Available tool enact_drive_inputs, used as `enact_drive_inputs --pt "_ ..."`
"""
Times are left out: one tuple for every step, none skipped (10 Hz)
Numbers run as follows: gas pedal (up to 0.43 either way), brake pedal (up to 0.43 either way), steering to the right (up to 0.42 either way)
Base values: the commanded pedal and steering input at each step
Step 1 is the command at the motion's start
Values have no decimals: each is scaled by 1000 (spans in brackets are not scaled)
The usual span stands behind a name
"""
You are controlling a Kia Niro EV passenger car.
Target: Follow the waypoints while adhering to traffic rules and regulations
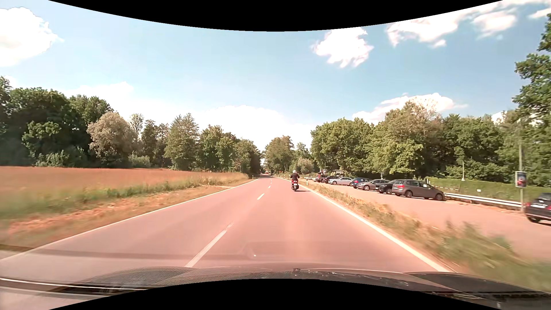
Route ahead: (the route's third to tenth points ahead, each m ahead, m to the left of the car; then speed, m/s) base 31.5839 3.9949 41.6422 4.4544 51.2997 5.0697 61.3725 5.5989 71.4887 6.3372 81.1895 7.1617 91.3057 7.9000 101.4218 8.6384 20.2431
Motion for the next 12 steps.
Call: enact_drive_inputs --pt "177 6 -10" --pt "177 6 -10" --pt "177 6 -10" --pt "169 6 -9" --pt "138 6 -9" --pt "130 6 -9" --pt "130 6 -9" --pt "130 6 -9" --pt "130 6 -9" --pt "130 6 -8" --pt "130 6 -6" --pt "138 6 -4"
